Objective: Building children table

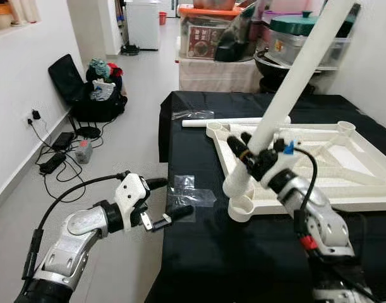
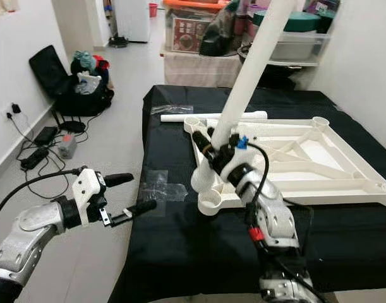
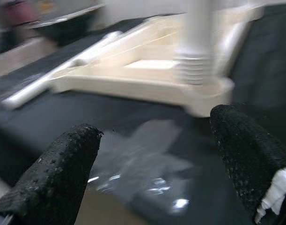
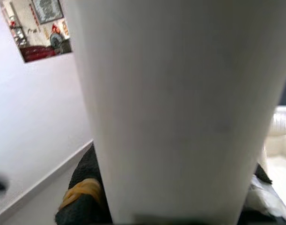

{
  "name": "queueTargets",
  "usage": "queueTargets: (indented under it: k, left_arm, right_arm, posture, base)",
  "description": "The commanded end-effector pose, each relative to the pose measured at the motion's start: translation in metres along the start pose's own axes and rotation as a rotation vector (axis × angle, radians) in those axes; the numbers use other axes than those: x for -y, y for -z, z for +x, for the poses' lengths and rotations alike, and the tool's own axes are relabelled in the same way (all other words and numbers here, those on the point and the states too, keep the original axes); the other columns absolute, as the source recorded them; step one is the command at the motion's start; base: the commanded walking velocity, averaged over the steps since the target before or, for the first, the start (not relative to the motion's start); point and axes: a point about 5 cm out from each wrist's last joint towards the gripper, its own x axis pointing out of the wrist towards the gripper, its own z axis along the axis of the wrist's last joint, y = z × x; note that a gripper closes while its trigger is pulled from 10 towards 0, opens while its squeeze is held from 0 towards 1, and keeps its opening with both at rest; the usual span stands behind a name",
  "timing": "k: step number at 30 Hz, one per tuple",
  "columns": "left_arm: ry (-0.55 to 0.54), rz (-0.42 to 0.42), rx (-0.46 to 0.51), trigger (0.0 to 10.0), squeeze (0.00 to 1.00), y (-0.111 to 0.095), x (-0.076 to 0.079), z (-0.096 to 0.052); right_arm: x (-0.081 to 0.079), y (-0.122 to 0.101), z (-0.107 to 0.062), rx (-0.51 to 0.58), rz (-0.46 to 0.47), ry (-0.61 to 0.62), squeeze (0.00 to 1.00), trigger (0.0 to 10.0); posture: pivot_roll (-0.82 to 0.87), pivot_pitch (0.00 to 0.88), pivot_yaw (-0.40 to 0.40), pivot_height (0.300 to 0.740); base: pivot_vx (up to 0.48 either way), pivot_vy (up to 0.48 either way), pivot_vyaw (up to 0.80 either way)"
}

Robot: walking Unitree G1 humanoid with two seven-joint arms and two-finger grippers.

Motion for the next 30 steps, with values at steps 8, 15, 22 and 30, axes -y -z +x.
queueTargets:
  k: [8, 15, 22, 30]
  left_arm:
    - [-0.071, 0.000, 0.001, 10.0, 0.00, 0.001, -0.005, -0.002]
    - [-0.078, -0.008, 0.006, 10.0, 0.00, 0.004, 0.001, 0.001]
    - [-0.088, -0.010, 0.012, 10.0, 0.00, 0.005, 0.003, 0.002]
    - [-0.091, -0.022, 0.017, 10.0, 0.00, 0.006, 0.007, 0.005]
  right_arm:
    - [-0.002, 0.010, -0.007, -0.027, -0.090, -0.065, 0.00, 0.0]
    - [0.009, 0.015, -0.005, -0.050, -0.121, 0.016, 0.00, 0.0]
    - [0.015, 0.020, -0.007, -0.067, -0.126, 0.059, 0.00, 0.0]
    - [0.020, 0.026, -0.008, -0.087, -0.131, 0.098, 0.00, 0.0]
  posture:
    - [0.06, 0.000, -0.060, 0.740]
    - [0.07, 0.000, -0.066, 0.740]
    - [0.07, 0.000, -0.069, 0.740]
    - [0.06, 0.000, -0.068, 0.740]
  base:
    - [0.000, 0.000, 0.00]
    - [0.000, 0.000, 0.00]
    - [0.000, 0.000, 0.00]
    - [0.000, 0.000, 0.00]
